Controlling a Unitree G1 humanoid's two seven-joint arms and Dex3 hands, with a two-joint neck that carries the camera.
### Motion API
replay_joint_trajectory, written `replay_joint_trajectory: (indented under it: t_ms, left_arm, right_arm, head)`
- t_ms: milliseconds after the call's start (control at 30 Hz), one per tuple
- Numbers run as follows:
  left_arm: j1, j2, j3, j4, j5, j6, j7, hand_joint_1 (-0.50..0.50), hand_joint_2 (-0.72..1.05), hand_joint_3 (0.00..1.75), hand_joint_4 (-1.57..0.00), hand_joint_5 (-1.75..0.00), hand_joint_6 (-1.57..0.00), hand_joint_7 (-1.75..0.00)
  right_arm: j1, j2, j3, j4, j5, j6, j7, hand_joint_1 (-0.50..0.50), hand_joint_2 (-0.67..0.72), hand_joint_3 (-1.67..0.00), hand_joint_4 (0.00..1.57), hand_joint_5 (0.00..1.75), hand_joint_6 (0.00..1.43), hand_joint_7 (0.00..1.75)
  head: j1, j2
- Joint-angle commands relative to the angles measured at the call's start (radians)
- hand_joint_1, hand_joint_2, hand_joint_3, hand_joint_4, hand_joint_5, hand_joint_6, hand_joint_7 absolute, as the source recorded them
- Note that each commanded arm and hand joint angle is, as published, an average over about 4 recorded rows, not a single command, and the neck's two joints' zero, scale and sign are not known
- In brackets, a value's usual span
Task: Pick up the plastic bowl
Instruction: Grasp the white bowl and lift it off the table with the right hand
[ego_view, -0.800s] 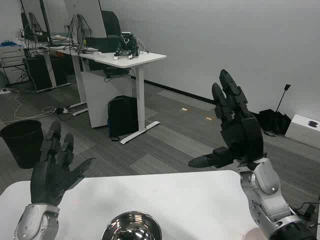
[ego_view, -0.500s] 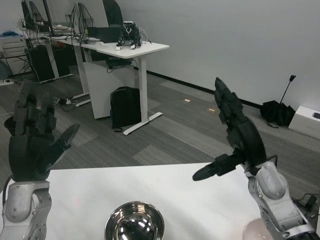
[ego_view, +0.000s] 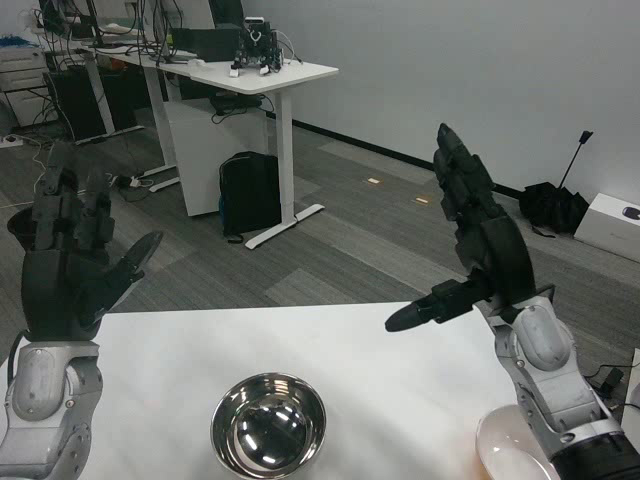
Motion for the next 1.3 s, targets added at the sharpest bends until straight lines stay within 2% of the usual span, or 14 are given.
replay_joint_trajectory:
  t_ms: [33, 167, 433, 600, 700, 800, 900, 933, 1067, 1133, 1200, 1300]
  left_arm:
    - [-0.002, 0.005, 0.007, -0.027, 0.028, 0.096, -0.060, -0.50, 0.98, 0.09, 0.00, 0.00, 0.00, 0.00]
    - [-0.007, 0.006, 0.025, -0.065, 0.067, 0.199, -0.124, -0.50, 1.05, 0.09, 0.00, 0.00, 0.00, 0.00]
    - [-0.012, 0.007, 0.071, -0.108, 0.108, 0.287, -0.172, -0.50, 0.98, 0.09, 0.00, 0.00, 0.00, 0.00]
    - [-0.017, 0.005, 0.087, -0.110, 0.108, 0.301, -0.180, -0.50, 1.03, 0.09, 0.00, 0.00, 0.00, 0.00]
    - [-0.021, 0.003, 0.088, -0.105, 0.108, 0.301, -0.185, -0.50, 1.05, 0.09, 0.00, 0.00, 0.00, 0.00]
    - [-0.022, 0.000, 0.091, -0.093, 0.103, 0.299, -0.188, -0.50, 1.05, 0.09, 0.00, 0.00, 0.00, 0.00]
    - [-0.023, -0.002, 0.093, -0.081, 0.094, 0.296, -0.190, -0.50, 1.05, 0.09, 0.00, 0.00, 0.00, 0.00]
    - [-0.023, -0.003, 0.093, -0.078, 0.091, 0.296, -0.192, -0.50, 1.05, 0.09, 0.00, 0.00, 0.00, 0.00]
    - [-0.023, -0.009, 0.103, -0.059, 0.072, 0.292, -0.196, -0.50, 1.05, 0.09, 0.00, 0.00, 0.00, 0.00]
    - [-0.023, -0.010, 0.109, -0.051, 0.068, 0.291, -0.196, -0.50, 1.03, 0.09, 0.00, 0.00, 0.00, 0.00]
    - [-0.025, -0.011, 0.115, -0.043, 0.066, 0.290, -0.196, -0.50, 0.98, 0.09, 0.00, 0.00, 0.00, 0.00]
    - [-0.028, -0.011, 0.119, -0.032, 0.059, 0.290, -0.196, -0.50, 1.03, 0.09, 0.00, 0.00, 0.00, 0.00]
  right_arm:
    - [-0.016, -0.019, 0.002, -0.007, 0.039, 0.002, -0.001, -0.46, 0.06, 0.00, 0.00, 0.00, 0.00, 0.00]
    - [-0.016, -0.021, 0.002, -0.010, 0.065, 0.002, -0.001, -0.46, 0.03, 0.00, 0.00, 0.00, 0.00, 0.00]
    - [0.002, -0.024, -0.004, -0.022, 0.122, 0.007, 0.001, -0.46, 0.03, 0.00, 0.00, 0.00, 0.00, 0.00]
    - [0.036, -0.024, -0.016, -0.065, 0.133, 0.044, 0.001, -0.46, 0.03, 0.00, 0.00, 0.00, 0.00, 0.00]
    - [0.063, -0.029, -0.044, -0.119, 0.134, 0.093, 0.009, -0.46, -0.03, 0.00, 0.00, 0.00, 0.00, 0.00]
    - [0.113, -0.031, -0.111, -0.213, 0.139, 0.197, 0.039, -0.46, -0.13, 0.00, 0.00, 0.00, 0.00, 0.00]
    - [0.159, -0.032, -0.166, -0.287, 0.153, 0.295, 0.077, -0.46, -0.16, 0.00, 0.00, 0.00, 0.00, 0.00]
    - [0.170, -0.033, -0.179, -0.305, 0.163, 0.319, 0.088, -0.46, -0.16, 0.00, 0.00, 0.00, 0.00, 0.00]
    - [0.263, -0.035, -0.308, -0.418, 0.275, 0.490, 0.168, -0.46, -0.16, 0.00, 0.00, 0.00, 0.00, 0.00]
    - [0.312, -0.029, -0.377, -0.443, 0.323, 0.522, 0.187, -0.46, -0.16, 0.00, 0.00, 0.00, 0.00, 0.00]
    - [0.358, -0.007, -0.447, -0.452, 0.349, 0.527, 0.202, -0.46, -0.16, 0.00, 0.00, 0.00, 0.00, 0.00]
    - [0.399, 0.026, -0.514, -0.454, 0.370, 0.528, 0.222, -0.46, -0.16, 0.00, 0.00, 0.00, 0.00, 0.00]
  head:
    - [-0.011, 0.001]
    - [-0.021, 0.003]
    - [-0.086, 0.015]
    - [-0.157, -0.019]
    - [-0.197, -0.065]
    - [-0.235, -0.124]
    - [-0.276, -0.162]
    - [-0.280, -0.159]
    - [-0.323, -0.172]
    - [-0.366, -0.182]
    - [-0.405, -0.189]
    - [-0.445, -0.204]
